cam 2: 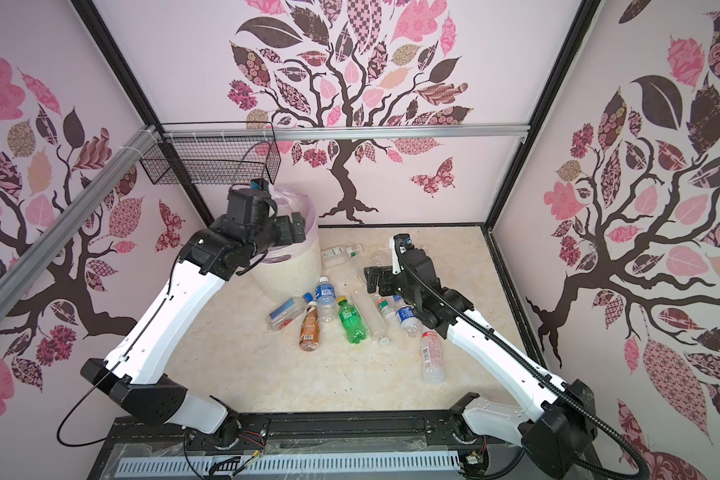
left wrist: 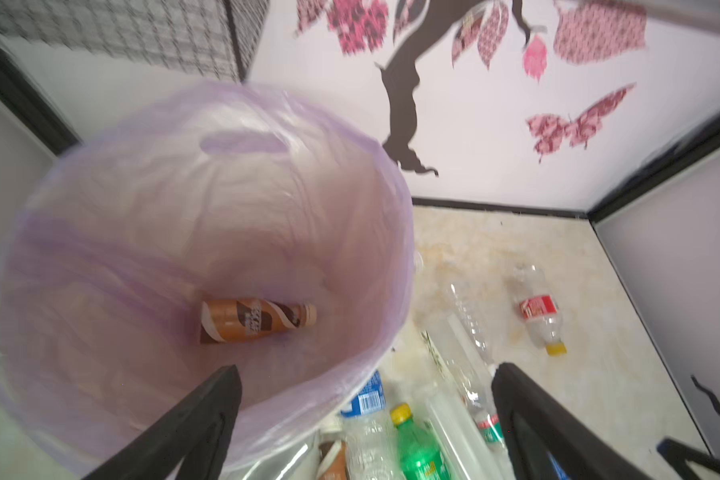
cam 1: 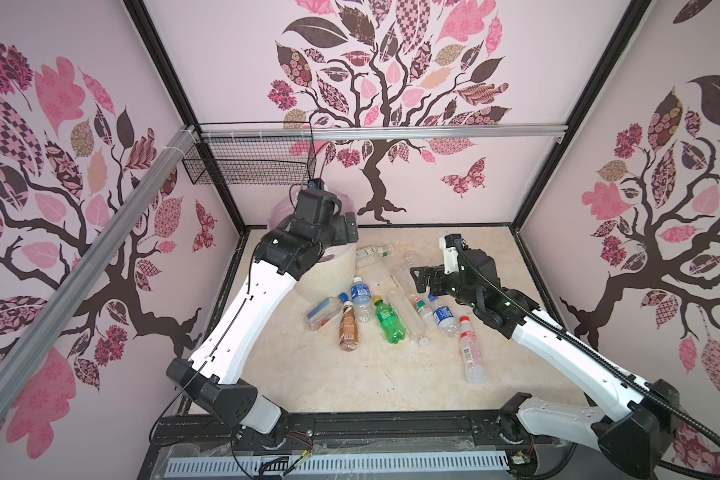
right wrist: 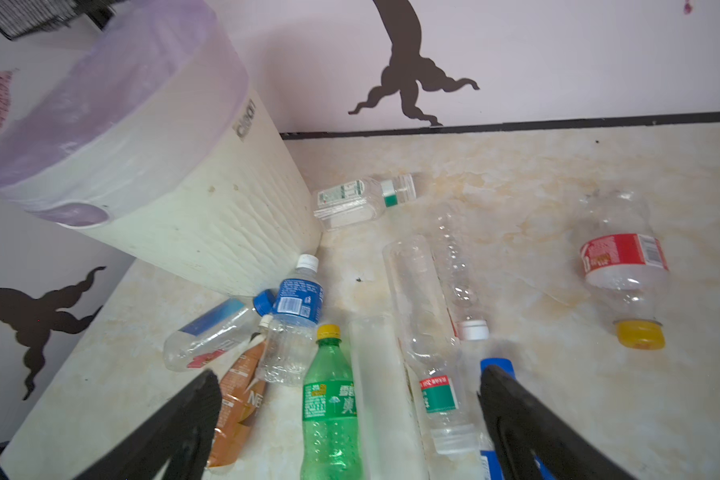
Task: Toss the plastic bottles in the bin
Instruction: 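Grasp the red-label yellow-cap bottle with the right gripper while the left gripper withdraws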
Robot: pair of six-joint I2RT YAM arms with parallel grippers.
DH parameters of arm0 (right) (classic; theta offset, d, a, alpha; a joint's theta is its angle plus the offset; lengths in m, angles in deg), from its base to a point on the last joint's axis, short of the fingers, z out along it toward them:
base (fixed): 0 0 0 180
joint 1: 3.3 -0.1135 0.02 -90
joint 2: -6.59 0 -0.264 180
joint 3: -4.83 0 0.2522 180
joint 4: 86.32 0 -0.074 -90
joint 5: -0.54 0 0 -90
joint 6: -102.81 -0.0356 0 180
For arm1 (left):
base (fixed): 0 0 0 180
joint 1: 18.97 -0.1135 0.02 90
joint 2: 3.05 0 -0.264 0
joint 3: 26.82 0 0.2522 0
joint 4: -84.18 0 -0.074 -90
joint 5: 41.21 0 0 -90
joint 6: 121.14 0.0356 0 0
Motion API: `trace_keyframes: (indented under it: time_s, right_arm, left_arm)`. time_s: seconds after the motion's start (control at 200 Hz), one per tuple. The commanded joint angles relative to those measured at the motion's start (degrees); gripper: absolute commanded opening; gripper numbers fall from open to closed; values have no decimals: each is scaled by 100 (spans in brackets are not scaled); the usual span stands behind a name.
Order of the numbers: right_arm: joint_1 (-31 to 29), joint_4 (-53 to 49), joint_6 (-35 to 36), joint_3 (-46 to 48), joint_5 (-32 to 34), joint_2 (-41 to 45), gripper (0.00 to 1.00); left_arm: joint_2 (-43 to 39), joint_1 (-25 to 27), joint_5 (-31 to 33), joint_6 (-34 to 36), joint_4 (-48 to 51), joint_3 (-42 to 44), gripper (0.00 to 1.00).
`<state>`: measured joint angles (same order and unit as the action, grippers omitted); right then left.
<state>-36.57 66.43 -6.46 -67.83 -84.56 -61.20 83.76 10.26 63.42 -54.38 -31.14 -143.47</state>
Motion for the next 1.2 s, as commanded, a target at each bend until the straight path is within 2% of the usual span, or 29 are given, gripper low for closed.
trace_keyframes:
  time_s: [0.0, 0.13, 0.295, 0.42, 0.56, 0.635, 0.725, 0.96, 1.195]
  right_arm:
    - [136, -347, 34, -102, 440, -316, 100]
    - [881, -336, -212, -7, 275, -542, 100]
    - [1518, -252, -132, -171, 544, -1087, 100]
    - [1910, -123, -175, -418, 368, -1537, 99]
    - [1961, 56, -259, -645, 88, -1830, 99]
    - [1965, 68, -204, -800, 182, -2015, 99]
    - [2030, -55, -37, -1141, 318, -2334, 100]
    - [2573, -164, 0, -1774, 153, -3132, 100]
    - [2612, -231, 384, -2148, 298, -3911, 99]
  left_arm:
    - [-277, 152, -675, -322, 42, 635, 98]
    - [-724, 396, -985, -356, -449, 1315, 98]
    - [-1016, 684, -1703, -406, -1260, 1927, 98]
    - [-959, 1067, -1557, -53, -1328, 1838, 98]
    - [-840, 1100, -959, 389, -775, 1273, 98]
    - [-865, 1083, -763, 554, -682, 1104, 98]
    - [-926, 1077, -905, 558, -771, 1094, 98]
    - [-776, 1101, -1411, 410, -1191, 1227, 98]
    - [-461, 1124, -1785, 263, -1570, 1132, 98]
